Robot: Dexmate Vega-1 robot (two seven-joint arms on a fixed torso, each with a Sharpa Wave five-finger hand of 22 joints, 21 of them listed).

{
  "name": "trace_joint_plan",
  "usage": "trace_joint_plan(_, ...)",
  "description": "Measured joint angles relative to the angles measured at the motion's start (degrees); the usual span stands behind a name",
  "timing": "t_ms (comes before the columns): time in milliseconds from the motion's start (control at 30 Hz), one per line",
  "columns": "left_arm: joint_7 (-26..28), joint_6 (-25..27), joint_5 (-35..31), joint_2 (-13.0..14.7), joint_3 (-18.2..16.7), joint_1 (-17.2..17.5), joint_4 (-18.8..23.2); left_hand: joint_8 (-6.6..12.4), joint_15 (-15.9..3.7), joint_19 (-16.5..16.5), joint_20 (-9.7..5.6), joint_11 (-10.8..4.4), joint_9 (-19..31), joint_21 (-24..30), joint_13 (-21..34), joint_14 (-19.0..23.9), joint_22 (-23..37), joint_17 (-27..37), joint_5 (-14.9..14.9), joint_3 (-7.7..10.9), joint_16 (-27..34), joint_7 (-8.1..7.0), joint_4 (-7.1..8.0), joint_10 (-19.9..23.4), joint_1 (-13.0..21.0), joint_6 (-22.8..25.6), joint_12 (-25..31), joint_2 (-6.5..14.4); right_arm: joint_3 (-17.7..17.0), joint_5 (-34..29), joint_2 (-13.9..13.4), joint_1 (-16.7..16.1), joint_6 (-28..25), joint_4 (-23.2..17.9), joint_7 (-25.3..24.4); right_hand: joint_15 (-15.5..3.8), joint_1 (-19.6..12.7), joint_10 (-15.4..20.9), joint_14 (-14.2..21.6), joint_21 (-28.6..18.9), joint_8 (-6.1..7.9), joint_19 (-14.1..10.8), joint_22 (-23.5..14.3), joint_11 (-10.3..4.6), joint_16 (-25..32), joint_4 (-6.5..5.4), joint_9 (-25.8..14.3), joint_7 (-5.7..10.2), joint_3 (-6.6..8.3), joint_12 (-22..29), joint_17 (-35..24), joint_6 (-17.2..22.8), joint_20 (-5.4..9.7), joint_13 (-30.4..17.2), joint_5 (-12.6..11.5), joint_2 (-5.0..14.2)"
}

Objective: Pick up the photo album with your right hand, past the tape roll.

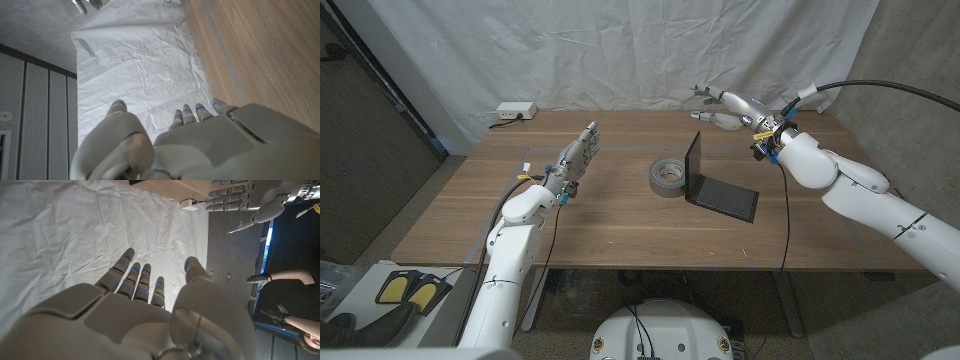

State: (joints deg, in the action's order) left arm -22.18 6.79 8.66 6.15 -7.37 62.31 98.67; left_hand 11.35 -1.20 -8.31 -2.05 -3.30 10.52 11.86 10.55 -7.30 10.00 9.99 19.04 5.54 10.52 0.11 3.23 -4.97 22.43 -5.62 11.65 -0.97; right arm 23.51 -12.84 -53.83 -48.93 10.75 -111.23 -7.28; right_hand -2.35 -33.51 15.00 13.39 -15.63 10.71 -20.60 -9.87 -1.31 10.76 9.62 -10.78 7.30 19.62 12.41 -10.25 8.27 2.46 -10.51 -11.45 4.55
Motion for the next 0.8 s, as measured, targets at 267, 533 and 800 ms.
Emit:
trace_joint_plan(267, 0.25, 0.48, -0.07, -0.52, 0.31, 0.17, 1.37, 0.00, 0.00, 0.00, 0.00, 0.00, 0.00, 0.00, 0.00, 0.00, 0.00, 0.00, -0.44, -0.18, 0.00, 0.00, -0.18, 0.00, 0.00, 0.00, 0.00, 0.00, 0.29, -3.78, -1.84, 1.18, -2.72, -1.38, 3.67, 0.18, -0.55, 0.00, -0.45, 0.44, 0.00, 0.00, 0.00, 0.00, 0.00, -0.24, -0.30, 0.09, 0.24, 0.00, 0.00, -0.09, 0.00, 0.00, 0.00, -0.10)
trace_joint_plan(533, 0.88, 1.67, -0.01, -1.13, 0.41, 0.50, 3.87, 0.00, 0.00, 0.00, 0.00, 0.00, 0.00, 0.00, 0.00, 0.00, 0.00, 0.00, -0.43, -0.18, 0.00, 0.00, -0.18, 0.00, 0.17, 0.00, 0.00, 0.17, 0.64, -6.90, -3.59, 3.01, -0.47, -1.50, 5.30, 0.01, -0.55, -0.30, -1.06, 0.81, 0.00, 0.72, -0.01, 0.29, -0.40, -0.07, -0.30, 0.08, 0.41, -0.44, 0.00, -0.09, -0.09, 0.00, 0.00, -0.10)
trace_joint_plan(800, 2.19, 4.12, -1.26, -1.73, 0.96, 0.79, 5.85, 0.00, 0.00, 0.00, 0.00, 0.00, 0.00, 0.00, -0.01, 0.00, 0.00, 0.00, -0.43, -0.17, 0.00, 0.00, -0.17, 0.00, 0.31, 0.00, 0.00, 0.31, 1.21, -9.56, -4.45, 4.58, 1.86, -0.48, 6.46, 0.30, -1.33, -1.14, -1.74, 1.23, 0.00, 0.72, -0.01, 0.06, -0.67, -0.23, -0.14, 0.39, 0.72, -0.43, 0.00, -0.40, -0.10, 0.00, 0.00, -0.13)
